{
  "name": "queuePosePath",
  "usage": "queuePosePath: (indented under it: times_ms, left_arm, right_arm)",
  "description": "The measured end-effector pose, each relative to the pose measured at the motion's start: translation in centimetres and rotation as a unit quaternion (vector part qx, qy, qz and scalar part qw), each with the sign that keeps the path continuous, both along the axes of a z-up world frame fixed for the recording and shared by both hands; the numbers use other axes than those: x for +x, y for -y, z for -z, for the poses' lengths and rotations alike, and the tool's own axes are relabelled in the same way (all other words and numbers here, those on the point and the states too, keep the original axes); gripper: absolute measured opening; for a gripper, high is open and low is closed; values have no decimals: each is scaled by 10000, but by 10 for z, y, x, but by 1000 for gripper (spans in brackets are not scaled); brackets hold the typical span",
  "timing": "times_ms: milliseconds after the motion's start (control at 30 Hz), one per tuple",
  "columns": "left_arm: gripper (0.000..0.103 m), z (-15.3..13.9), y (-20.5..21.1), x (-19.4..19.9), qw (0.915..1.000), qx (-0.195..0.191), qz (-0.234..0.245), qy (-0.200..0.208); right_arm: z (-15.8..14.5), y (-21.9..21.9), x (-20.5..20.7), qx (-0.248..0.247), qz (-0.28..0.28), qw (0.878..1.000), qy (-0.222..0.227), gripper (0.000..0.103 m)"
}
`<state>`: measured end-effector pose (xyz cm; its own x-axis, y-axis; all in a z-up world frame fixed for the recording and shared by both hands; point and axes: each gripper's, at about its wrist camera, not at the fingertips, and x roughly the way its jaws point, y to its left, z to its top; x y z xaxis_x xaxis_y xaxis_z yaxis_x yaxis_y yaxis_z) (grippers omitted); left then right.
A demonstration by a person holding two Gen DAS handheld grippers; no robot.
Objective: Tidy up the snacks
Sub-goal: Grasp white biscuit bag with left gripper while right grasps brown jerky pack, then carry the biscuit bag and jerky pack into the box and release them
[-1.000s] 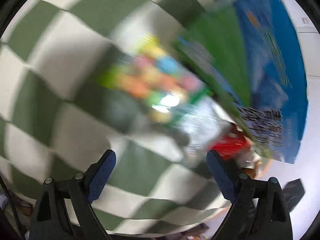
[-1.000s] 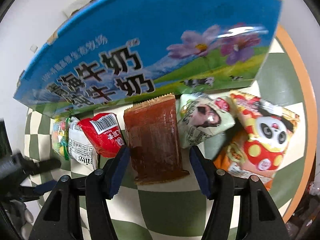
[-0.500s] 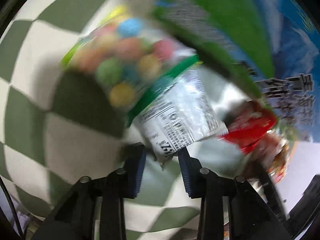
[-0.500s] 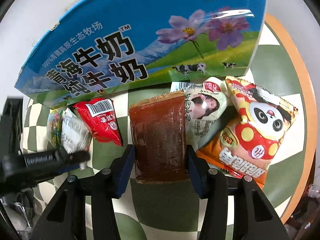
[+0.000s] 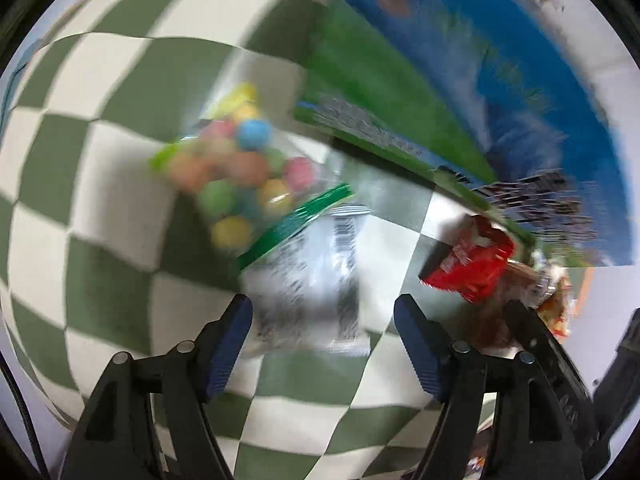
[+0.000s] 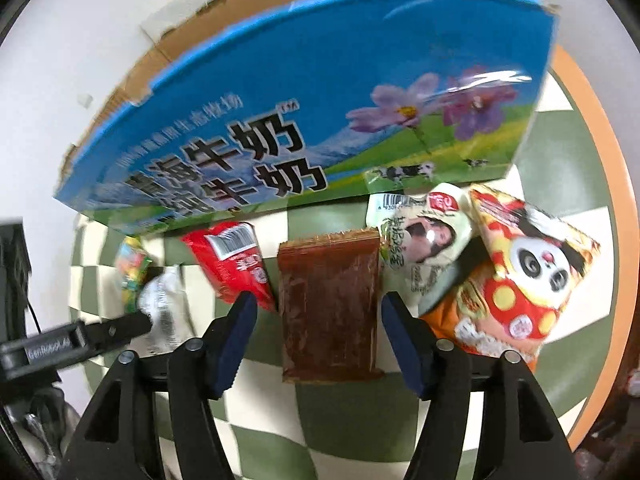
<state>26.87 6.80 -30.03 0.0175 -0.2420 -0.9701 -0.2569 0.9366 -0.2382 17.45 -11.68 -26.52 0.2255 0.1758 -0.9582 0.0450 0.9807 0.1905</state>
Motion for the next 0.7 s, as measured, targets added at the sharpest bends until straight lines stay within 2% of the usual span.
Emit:
queuePosePath:
  times_ms: [100, 133, 167, 200, 400, 533, 633, 700]
  left_arm:
    - [71, 13, 18, 20, 9980, 518, 358, -50]
    - [71, 13, 19, 19, 9977, 545, 409, 12]
    - [67, 11, 21, 17, 9970, 615, 472, 85]
    - [57, 10, 25, 15, 9960, 683, 553, 142]
    - [55, 13, 34, -40, 9884, 952, 1172, 144]
    - [55, 20, 40, -69, 9898, 689, 1250, -29]
    - [64, 31, 42, -63, 9902, 676, 1218, -116]
    - [65, 42, 40, -57, 9927, 584, 1040, -160]
  right_arm:
    - [14, -8, 1, -257, -190, 9994, -155, 65]
    - [13, -7, 1, -331, -245, 9991, -121, 61]
    - [12, -8, -2, -374, -321, 9988, -73, 58]
    - [12, -8, -6, -372, -372, 9986, -64, 58]
    - [14, -2, -50, -160, -593, 9973, -401, 58]
    - [21, -1, -79, 36, -677, 9951, -717, 58]
    - [29, -8, -90, 17, -693, 9944, -793, 58]
    - [31, -6, -91, 11, -629, 9948, -798, 59]
